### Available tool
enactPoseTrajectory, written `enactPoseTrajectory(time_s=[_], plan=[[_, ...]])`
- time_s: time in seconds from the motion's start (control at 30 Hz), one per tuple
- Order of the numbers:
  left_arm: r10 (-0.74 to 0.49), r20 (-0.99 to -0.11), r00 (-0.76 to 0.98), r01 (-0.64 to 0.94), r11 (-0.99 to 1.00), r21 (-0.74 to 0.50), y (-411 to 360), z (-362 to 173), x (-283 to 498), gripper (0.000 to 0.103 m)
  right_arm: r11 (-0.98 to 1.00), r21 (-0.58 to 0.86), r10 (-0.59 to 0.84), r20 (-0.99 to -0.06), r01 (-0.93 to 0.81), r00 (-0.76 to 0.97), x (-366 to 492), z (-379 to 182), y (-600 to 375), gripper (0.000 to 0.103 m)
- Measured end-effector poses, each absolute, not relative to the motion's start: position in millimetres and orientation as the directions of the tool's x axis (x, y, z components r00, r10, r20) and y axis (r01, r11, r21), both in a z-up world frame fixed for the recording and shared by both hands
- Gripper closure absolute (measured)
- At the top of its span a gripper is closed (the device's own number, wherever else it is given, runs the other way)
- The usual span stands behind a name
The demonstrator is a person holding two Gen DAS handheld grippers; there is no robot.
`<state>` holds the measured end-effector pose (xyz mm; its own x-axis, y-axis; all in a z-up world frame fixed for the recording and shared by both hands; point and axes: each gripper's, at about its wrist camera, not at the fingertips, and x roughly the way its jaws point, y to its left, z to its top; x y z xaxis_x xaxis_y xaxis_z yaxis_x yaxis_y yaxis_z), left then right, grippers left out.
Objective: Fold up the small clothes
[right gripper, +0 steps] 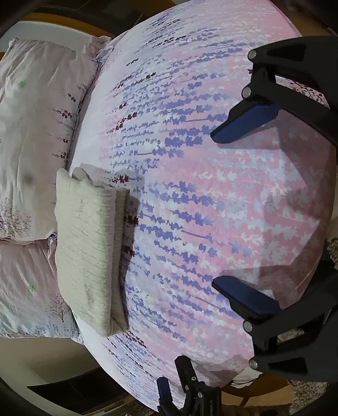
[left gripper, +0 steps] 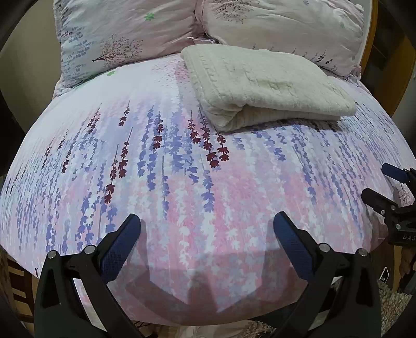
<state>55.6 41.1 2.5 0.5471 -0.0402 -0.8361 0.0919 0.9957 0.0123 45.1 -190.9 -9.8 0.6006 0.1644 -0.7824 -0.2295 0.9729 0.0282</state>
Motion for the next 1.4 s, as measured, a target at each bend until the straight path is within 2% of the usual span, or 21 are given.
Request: enactPoseTrajectory(time_s=[1.4], plan=[[-0.039,-0.832,0.554,0.091,0.996,0.014,40.5,2.9,52.9,0.001,0.973,0.028,0.166,-0.779,-0.231,0.604,45.0,-9.0,-192.5,0.002]])
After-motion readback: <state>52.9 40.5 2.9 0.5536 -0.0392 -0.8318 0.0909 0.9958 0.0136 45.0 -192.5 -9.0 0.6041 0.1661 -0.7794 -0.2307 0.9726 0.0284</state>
